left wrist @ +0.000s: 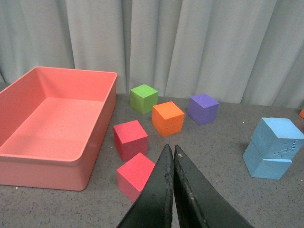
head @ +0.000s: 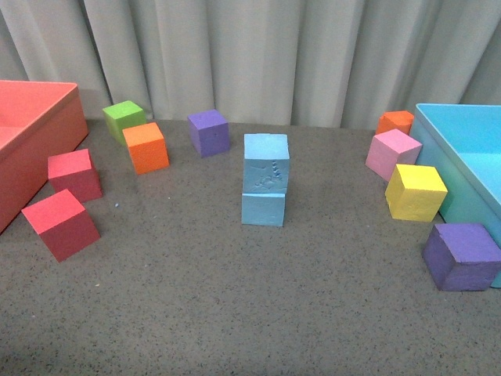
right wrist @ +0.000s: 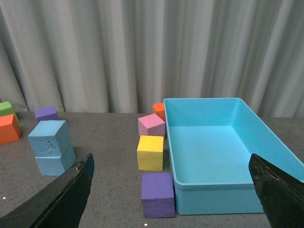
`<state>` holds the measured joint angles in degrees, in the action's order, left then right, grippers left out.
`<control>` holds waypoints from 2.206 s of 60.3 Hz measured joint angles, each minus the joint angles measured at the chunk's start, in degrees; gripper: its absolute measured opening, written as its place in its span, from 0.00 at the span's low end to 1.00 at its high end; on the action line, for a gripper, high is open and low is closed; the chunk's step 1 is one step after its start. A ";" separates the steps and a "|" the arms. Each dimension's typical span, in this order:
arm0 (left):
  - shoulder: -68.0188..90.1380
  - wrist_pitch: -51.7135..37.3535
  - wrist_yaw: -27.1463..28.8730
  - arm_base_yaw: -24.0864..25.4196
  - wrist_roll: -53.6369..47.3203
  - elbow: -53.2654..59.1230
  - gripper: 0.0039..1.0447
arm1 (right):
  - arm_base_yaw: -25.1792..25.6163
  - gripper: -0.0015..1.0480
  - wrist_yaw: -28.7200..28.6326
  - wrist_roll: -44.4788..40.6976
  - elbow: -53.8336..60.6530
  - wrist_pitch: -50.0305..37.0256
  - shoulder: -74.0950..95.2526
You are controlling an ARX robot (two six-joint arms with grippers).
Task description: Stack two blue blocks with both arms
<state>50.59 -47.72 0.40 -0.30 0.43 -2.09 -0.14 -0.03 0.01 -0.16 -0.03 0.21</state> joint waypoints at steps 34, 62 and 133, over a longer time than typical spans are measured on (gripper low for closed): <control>-25.07 22.23 -0.35 0.15 0.00 0.98 0.03 | 0.00 0.91 -0.04 0.00 0.00 0.00 0.00; -36.00 32.89 -0.35 0.15 0.00 1.01 0.03 | 0.00 0.91 -0.02 0.00 0.00 0.00 0.00; -50.34 47.60 -0.39 0.15 -0.13 0.98 0.95 | 0.00 0.91 -0.04 0.00 0.00 0.00 0.00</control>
<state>0.25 -0.12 0.01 -0.14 0.30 -1.10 -0.14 -0.08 0.01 -0.16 -0.03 0.21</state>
